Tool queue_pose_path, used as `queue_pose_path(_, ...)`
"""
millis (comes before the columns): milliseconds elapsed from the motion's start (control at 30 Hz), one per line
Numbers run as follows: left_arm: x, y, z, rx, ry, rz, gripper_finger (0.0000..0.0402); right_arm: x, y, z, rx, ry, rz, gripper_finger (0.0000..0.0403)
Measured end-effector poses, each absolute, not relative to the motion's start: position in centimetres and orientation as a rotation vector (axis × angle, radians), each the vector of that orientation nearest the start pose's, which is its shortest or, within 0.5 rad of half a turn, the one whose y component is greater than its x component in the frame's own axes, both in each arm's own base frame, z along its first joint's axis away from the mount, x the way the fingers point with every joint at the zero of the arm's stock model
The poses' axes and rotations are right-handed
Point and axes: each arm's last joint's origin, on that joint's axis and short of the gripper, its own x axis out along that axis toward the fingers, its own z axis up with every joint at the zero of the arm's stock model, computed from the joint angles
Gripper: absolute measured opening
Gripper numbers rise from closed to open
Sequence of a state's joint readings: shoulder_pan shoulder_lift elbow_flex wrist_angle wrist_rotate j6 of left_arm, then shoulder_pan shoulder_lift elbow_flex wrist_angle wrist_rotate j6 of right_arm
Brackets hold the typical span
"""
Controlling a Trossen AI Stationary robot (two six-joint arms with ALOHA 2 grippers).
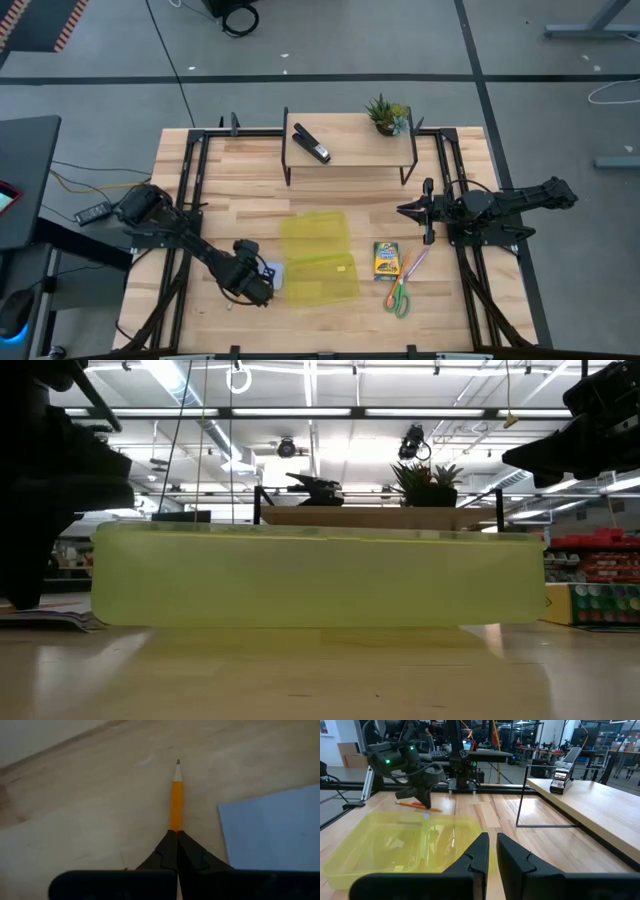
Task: Pack school essentials
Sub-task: Put the left orange pencil into the yellow supply box
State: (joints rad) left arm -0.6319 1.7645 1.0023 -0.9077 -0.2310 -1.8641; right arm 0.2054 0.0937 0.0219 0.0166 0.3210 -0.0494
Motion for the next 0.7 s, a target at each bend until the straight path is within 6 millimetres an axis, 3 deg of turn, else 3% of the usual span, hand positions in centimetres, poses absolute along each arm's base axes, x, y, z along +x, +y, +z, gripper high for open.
queue_pose_path(367,22.7,-16.0,15.3,-0.788,1.159,1.005,0.0002,10.1,1.2,16.5,-0.064,0.056,-0.115,0.0042)
queue_pose_path(567,23.2,-17.2,16.2,-0.857,1.300,0.899,0.0033,10.1,1.2,16.5,-0.064,0.056,-0.114,0.0042)
queue_pose_path(700,23.5,-18.3,17.2,-0.913,1.482,0.762,0.0065,10.1,1.2,16.5,-0.064,0.056,-0.115,0.0042)
